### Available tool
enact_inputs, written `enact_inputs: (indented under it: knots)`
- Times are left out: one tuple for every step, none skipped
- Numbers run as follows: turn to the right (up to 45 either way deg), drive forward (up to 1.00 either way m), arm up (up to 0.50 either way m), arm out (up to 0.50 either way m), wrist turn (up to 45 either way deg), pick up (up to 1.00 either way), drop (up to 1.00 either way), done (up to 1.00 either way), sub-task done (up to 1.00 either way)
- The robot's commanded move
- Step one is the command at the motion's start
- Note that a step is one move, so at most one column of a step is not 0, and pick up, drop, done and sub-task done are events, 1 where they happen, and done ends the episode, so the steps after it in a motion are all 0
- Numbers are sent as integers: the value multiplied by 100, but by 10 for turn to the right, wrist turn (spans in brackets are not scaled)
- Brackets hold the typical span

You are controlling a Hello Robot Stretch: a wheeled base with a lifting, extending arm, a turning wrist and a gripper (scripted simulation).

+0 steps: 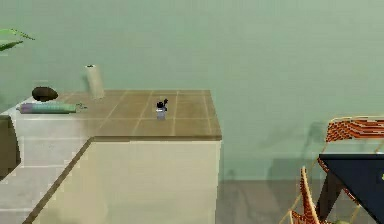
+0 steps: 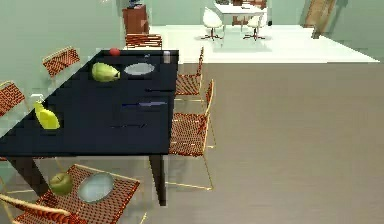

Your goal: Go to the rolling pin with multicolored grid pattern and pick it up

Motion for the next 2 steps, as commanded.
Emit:
enact_inputs:
  knots:
    - [-450, 0, 0, 0, 0, 0, 0, 0, 0]
    - [-450, 0, 0, 0, 0, 0, 0, 0, 0]
